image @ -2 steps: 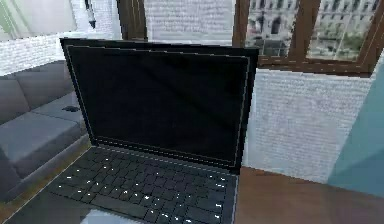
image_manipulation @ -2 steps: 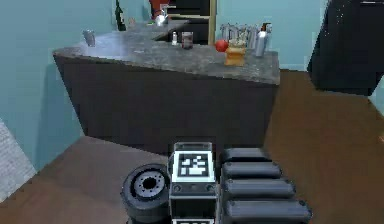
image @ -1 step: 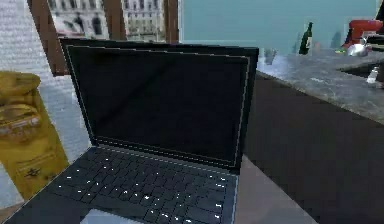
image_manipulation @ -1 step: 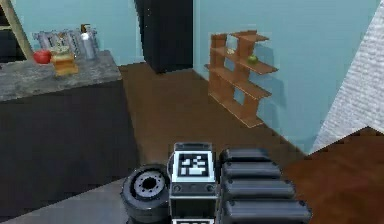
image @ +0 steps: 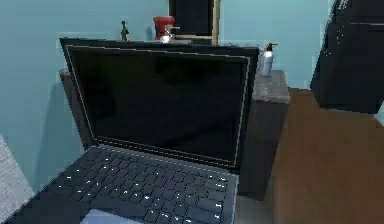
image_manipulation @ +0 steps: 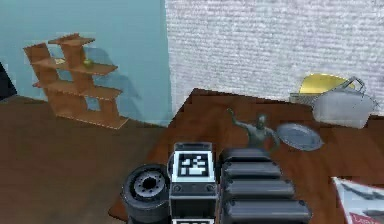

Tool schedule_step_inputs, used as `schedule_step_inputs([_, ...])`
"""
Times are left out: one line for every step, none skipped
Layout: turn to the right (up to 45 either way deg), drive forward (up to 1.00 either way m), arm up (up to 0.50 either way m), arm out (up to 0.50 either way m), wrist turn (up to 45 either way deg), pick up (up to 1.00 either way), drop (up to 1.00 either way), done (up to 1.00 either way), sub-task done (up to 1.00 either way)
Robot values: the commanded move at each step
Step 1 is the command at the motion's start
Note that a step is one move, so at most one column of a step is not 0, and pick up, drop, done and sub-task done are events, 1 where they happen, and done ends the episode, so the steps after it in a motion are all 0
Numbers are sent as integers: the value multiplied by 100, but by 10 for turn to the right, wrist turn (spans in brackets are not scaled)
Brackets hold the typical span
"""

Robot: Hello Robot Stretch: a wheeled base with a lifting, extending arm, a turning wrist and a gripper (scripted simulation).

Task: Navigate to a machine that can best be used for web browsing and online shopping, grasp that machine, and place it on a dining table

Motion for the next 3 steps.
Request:
schedule_step_inputs([450,0,0,0,0,0,0,0,0])
schedule_step_inputs([180,0,0,0,0,0,0,0,0])
schedule_step_inputs([0,0,0,48,0,0,0,0,0])
